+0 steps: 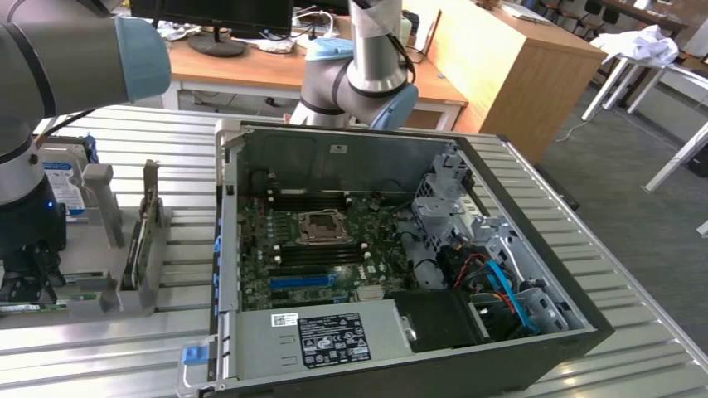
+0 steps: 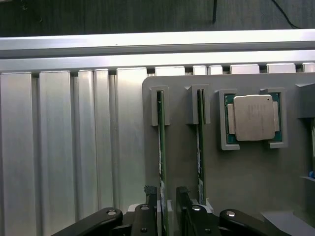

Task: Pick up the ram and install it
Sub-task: 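Pick up the ram and move it above insertion slot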

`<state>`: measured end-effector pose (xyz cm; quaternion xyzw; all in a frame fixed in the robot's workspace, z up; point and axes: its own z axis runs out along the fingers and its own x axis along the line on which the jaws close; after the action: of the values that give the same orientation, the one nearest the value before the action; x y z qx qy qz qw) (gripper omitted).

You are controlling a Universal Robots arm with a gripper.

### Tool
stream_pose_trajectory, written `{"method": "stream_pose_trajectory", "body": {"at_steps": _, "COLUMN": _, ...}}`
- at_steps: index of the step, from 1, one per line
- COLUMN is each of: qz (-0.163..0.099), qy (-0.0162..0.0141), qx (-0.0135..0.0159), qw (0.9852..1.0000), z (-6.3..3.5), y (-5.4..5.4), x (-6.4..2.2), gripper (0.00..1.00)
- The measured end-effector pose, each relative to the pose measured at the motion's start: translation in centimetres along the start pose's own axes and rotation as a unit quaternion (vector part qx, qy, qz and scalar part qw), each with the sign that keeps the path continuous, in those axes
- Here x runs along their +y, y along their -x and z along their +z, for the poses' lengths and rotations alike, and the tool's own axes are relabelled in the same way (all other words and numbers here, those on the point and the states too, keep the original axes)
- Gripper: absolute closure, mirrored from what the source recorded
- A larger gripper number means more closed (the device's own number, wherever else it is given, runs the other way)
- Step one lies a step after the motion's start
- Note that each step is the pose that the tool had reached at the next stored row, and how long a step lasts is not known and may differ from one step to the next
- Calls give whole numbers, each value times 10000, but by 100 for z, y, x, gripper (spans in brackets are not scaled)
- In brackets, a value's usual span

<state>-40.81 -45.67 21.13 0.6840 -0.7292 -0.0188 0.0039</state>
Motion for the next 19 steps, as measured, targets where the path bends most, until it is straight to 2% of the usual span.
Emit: {"method": "stream_pose_trajectory", "body": {"at_steps": 19, "qz": 0, "qy": -1, "qx": 0, "qw": 10000, "z": 73, "y": -2, "x": -3, "gripper": 70}}
